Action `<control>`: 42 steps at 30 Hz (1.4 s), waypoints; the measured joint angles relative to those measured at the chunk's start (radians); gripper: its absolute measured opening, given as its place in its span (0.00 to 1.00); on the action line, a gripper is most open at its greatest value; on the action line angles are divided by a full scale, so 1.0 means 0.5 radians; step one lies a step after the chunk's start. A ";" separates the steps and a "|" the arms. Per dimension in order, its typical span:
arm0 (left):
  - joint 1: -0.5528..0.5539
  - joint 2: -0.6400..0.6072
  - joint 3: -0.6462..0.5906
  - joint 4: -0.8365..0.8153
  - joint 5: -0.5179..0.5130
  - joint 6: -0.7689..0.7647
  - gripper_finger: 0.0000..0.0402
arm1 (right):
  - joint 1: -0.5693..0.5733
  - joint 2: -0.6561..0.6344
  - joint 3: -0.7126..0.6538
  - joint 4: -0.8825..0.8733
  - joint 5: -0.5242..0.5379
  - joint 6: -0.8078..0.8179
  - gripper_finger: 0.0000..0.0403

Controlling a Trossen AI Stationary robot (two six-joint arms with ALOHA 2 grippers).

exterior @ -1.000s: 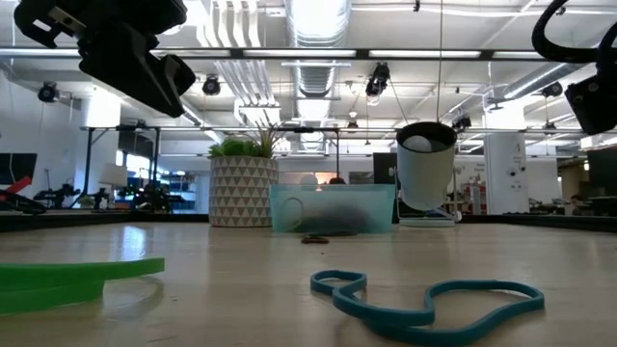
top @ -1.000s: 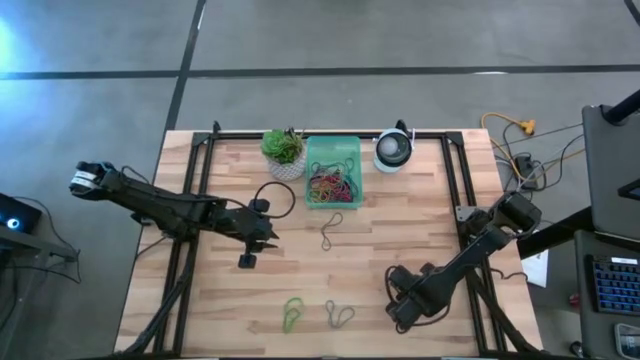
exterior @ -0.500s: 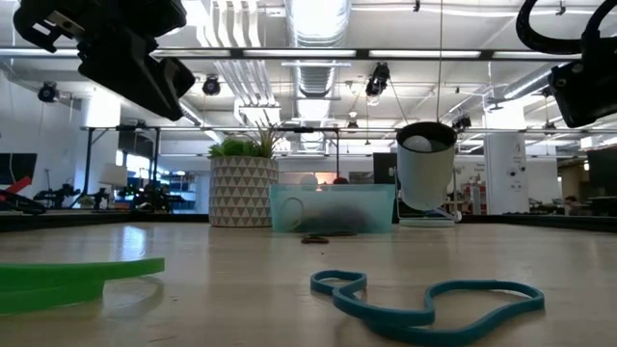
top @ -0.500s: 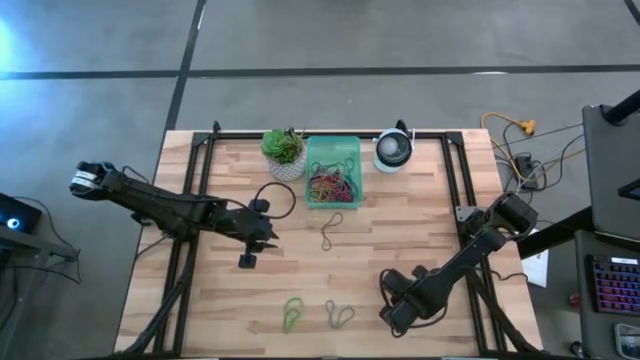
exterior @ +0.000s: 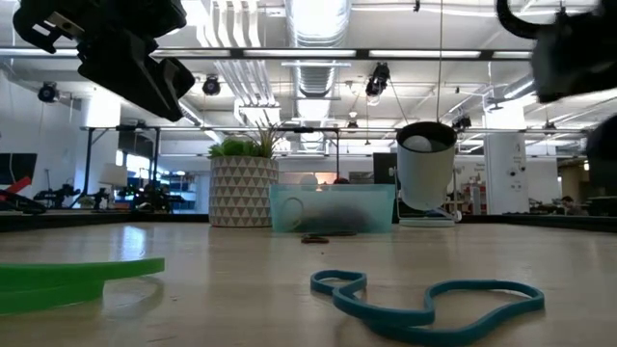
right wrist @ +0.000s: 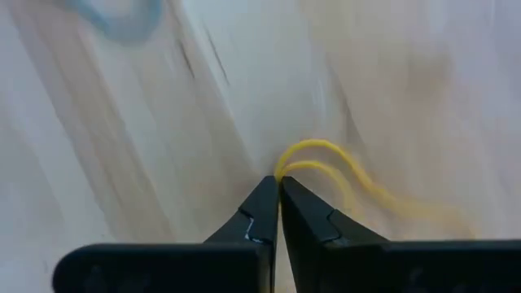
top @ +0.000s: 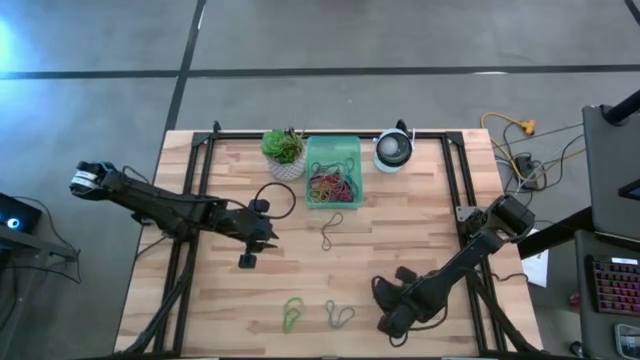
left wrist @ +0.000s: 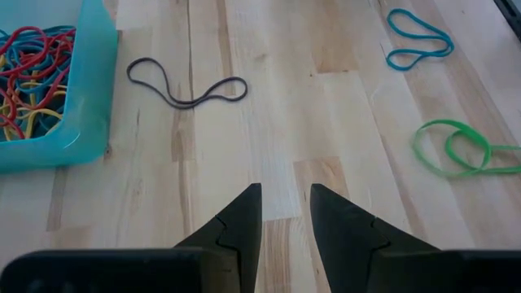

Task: Pick and place rubber bands into bin
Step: Put the yellow rubber band into the green bin

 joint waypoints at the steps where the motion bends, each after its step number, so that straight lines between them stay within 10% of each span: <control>1: 0.000 0.000 0.000 0.000 0.000 0.000 0.23 | -0.001 0.004 0.004 0.058 0.068 -0.071 0.02; 28: 0.000 0.000 -0.008 0.000 -0.001 0.004 0.23 | -0.016 -0.007 0.013 0.220 1.663 -0.953 0.02; 42: 0.000 0.000 -0.009 0.000 -0.001 -0.012 0.23 | -0.196 -0.012 0.014 0.213 1.879 -1.159 0.02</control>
